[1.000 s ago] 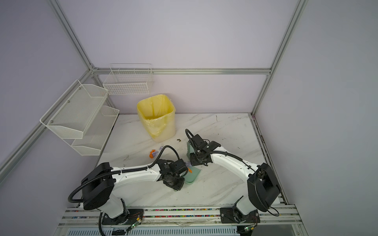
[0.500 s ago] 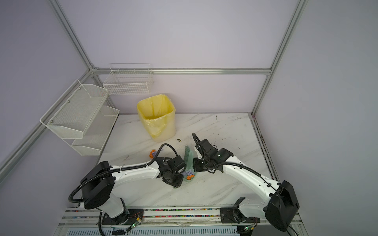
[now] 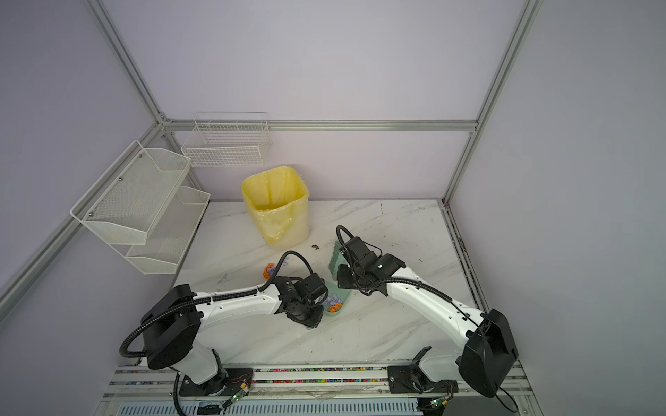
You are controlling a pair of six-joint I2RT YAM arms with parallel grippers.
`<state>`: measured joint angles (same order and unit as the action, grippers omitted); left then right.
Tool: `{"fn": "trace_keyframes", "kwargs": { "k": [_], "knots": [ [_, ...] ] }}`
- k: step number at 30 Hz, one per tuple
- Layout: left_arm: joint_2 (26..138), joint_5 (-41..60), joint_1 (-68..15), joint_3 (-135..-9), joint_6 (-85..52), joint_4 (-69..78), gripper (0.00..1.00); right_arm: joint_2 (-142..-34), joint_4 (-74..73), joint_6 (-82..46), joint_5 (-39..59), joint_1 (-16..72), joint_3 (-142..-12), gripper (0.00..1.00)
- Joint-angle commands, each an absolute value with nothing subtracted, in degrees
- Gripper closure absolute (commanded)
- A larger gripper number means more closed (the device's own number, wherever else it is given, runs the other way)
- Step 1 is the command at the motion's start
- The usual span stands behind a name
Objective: Sweep away the paper scraps from the table
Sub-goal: 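Sweep orange and lavender scraps with the brush into the dustpan held by the left gripper, then draw the brush back with the right gripper away from the dustpan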
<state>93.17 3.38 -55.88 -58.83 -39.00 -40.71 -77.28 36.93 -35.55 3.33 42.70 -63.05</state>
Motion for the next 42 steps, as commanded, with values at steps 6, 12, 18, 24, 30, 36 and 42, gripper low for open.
{"fn": "trace_keyframes", "kwargs": {
  "k": [6,12,18,24,30,36,42],
  "knots": [
    [87.0,0.8,-55.5,-60.6,-40.3,-39.9,0.90,-78.4,32.2,-35.8,2.5,39.3,-65.4,1.00],
    [83.8,0.0,-55.5,-60.8,-39.6,-40.8,0.90,-75.6,31.6,-34.9,4.3,34.0,-62.9,1.00],
    [81.6,0.0,-55.5,-60.1,-39.0,-41.6,0.91,-73.0,31.0,-34.3,5.3,31.0,-61.5,1.00],
    [78.4,-1.3,-55.5,-59.9,-38.8,-43.1,0.90,-72.3,30.6,-35.0,4.9,30.5,-60.2,1.00],
    [76.5,-1.0,-55.5,-61.0,-39.0,-44.0,0.90,-72.5,29.4,-35.3,5.4,29.9,-58.2,1.00],
    [74.4,-1.6,-55.5,-62.5,-39.1,-46.3,0.90,-72.3,29.1,-34.6,5.2,28.4,-57.3,1.00],
    [73.5,-2.4,-55.5,-64.5,-39.0,-48.0,0.90,-72.2,27.9,-34.5,5.8,27.5,-55.6,1.00]
  ]
}}
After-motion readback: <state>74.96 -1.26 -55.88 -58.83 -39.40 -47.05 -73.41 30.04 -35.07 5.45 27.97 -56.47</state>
